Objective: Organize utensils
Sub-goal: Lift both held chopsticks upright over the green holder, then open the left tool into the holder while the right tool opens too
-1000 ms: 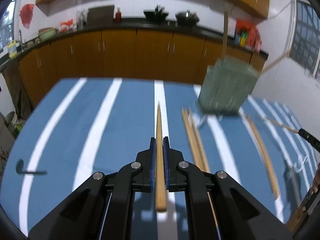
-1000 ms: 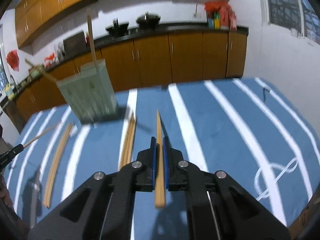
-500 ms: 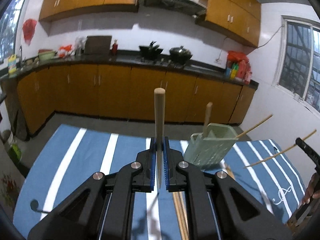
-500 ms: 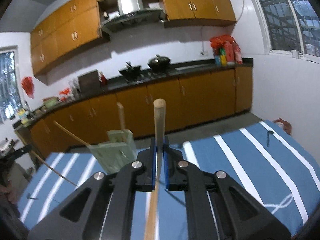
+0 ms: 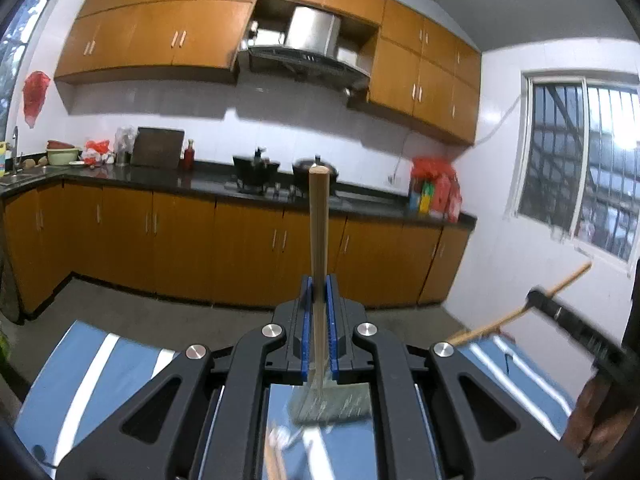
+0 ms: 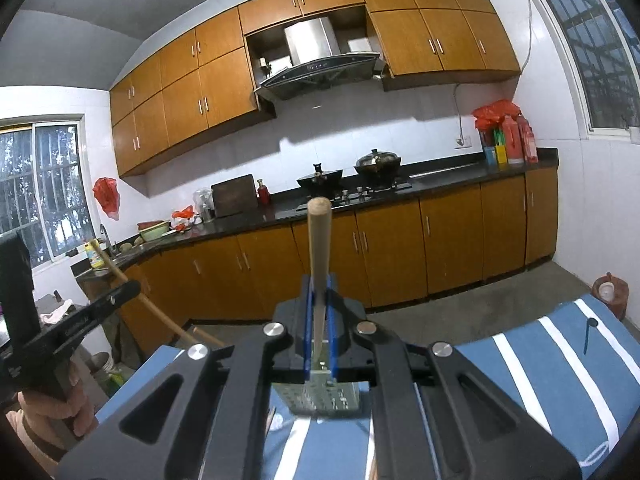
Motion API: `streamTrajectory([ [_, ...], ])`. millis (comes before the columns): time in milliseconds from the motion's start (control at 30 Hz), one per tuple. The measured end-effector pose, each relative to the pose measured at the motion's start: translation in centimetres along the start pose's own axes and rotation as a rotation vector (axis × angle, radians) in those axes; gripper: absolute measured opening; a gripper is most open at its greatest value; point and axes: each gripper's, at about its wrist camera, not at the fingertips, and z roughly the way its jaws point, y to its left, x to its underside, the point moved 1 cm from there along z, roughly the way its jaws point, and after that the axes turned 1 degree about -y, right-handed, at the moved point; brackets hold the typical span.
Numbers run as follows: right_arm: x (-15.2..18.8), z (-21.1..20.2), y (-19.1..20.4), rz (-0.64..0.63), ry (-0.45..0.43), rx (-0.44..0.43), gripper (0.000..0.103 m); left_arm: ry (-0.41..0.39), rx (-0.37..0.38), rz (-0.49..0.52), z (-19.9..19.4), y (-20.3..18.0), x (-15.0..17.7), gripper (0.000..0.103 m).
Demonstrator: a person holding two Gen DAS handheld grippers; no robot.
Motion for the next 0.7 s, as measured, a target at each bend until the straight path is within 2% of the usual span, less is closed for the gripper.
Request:
streamTrajectory([
  [67,0.0,1.7,0.3,-0.024,0.019,0.022,0.008,-0.019,-0.001,-0.024,1.1,-0.3,-0.3,0.007],
  [167,0.7,4.7,0.1,-0.027,0.073,0.039,0.008,-0.045,-0.016,-0.001,2.6,-1.1,0.2,0.007],
  [300,2.1,8.2,-0.5,-0.003,0.152,0.045,0.008,-0.011,-0.014,0.016,5.1,-1.2,2.3,0.007],
  [433,3.3,10.1,-0.6,-0.001,0.192,0.055,0.008,0.038,-0.005,0.002,6.8,-0.6,4.1,0.007],
  [533,3.9,10.1,-0.3,-0.013,0.188,0.065,0.011,0.08,-0.001,-0.006,7.4,-0.2,4.9,0.007],
  [700,3.6,9.7,-0.2,-0.013,0.164,0.073,0.021,0.087,0.003,-0.014,6.7,0.1,4.5,0.01],
])
